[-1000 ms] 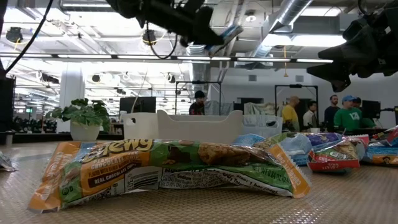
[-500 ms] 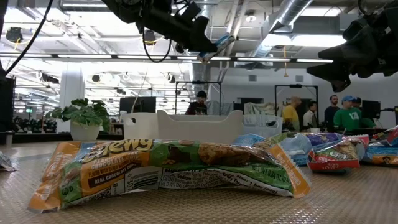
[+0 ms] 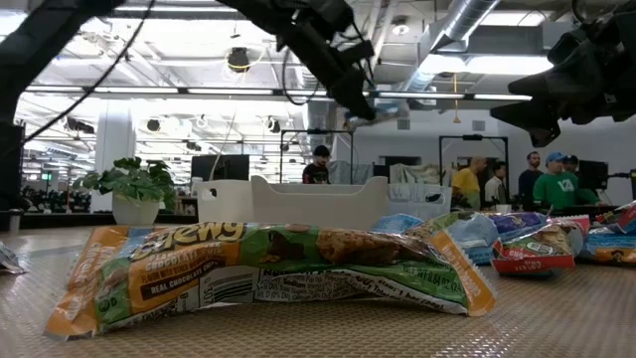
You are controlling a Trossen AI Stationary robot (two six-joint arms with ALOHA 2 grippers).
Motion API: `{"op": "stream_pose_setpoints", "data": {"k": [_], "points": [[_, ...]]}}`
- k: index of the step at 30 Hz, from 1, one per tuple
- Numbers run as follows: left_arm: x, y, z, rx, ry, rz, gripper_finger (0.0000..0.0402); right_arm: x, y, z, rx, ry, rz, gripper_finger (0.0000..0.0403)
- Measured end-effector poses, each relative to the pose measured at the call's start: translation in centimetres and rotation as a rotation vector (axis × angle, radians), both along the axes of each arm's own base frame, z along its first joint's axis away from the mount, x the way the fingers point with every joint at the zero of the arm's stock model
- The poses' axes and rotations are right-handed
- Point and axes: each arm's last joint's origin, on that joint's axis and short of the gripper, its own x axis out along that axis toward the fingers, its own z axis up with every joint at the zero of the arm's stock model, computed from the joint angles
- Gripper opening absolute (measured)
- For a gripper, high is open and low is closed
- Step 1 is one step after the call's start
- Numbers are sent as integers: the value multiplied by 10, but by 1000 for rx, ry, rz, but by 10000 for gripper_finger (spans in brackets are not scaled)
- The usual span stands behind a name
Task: Pick and place Granola Bars by type
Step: Put the yellow granola bar into the transparent bin
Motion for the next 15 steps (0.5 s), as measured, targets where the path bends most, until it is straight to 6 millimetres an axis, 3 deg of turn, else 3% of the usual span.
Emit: {"op": "stream_pose_setpoints", "data": {"k": [6,15], "points": [[22,11,-21,78,105,-86,29,0,0,0,0,0,0,240],[31,18,-51,187,216,-209,29,0,0,0,0,0,0,240]]}}
